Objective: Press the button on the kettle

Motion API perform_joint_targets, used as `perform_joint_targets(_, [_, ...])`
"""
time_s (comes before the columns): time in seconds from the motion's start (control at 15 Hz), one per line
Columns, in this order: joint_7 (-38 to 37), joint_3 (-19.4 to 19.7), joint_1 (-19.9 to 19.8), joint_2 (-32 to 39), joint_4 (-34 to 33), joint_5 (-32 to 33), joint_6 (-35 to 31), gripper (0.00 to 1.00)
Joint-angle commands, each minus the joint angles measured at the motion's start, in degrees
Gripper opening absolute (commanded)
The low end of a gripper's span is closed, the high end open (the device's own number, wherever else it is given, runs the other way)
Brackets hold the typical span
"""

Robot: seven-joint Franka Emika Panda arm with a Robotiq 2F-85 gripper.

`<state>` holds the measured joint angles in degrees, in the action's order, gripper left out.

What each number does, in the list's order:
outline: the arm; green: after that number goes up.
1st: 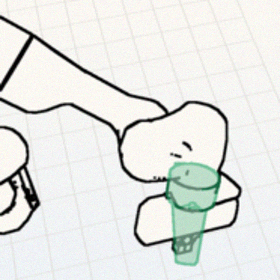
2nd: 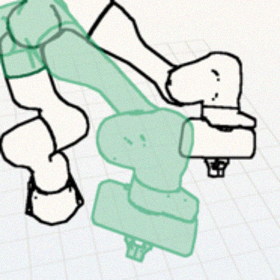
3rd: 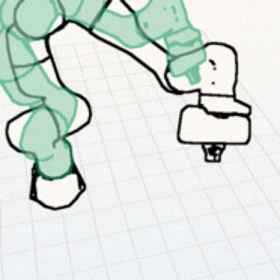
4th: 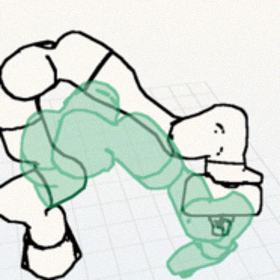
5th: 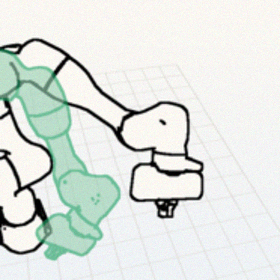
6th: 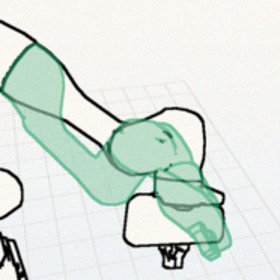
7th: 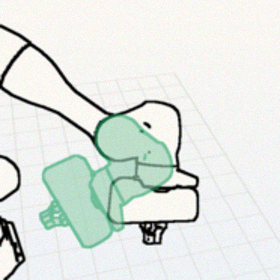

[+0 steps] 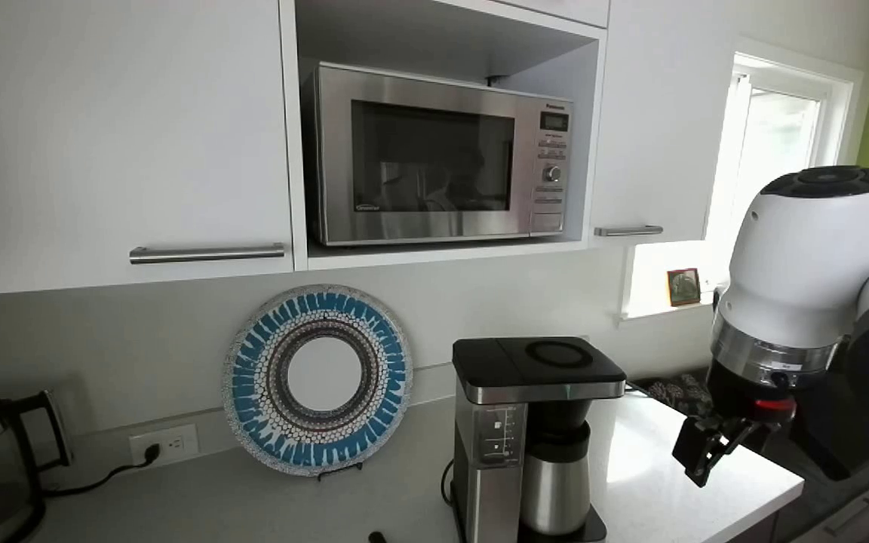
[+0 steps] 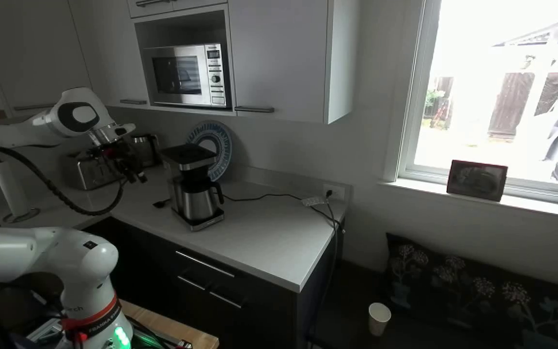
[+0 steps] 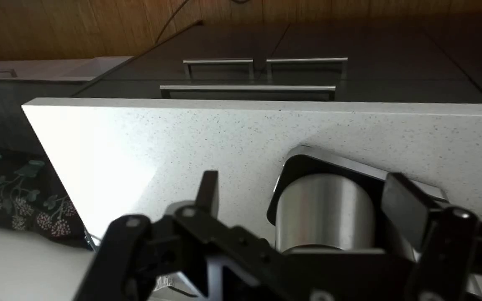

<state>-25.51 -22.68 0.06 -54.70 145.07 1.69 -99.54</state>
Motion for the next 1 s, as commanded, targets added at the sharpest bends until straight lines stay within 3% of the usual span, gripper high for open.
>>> perform_joint_targets(0.0, [-1.8, 0.4, -0.2, 1.3, -0.3, 1.0, 0.4, 1.00])
perform_joint_targets(0.53, [-7.5, 5.7, -10.0, 9.0, 1.2, 6.2, 0.5, 1.00])
perform_joint_targets(0.93, [-6.5, 14.6, -13.1, 13.8, 3.0, 6.8, -4.2, 1.00])
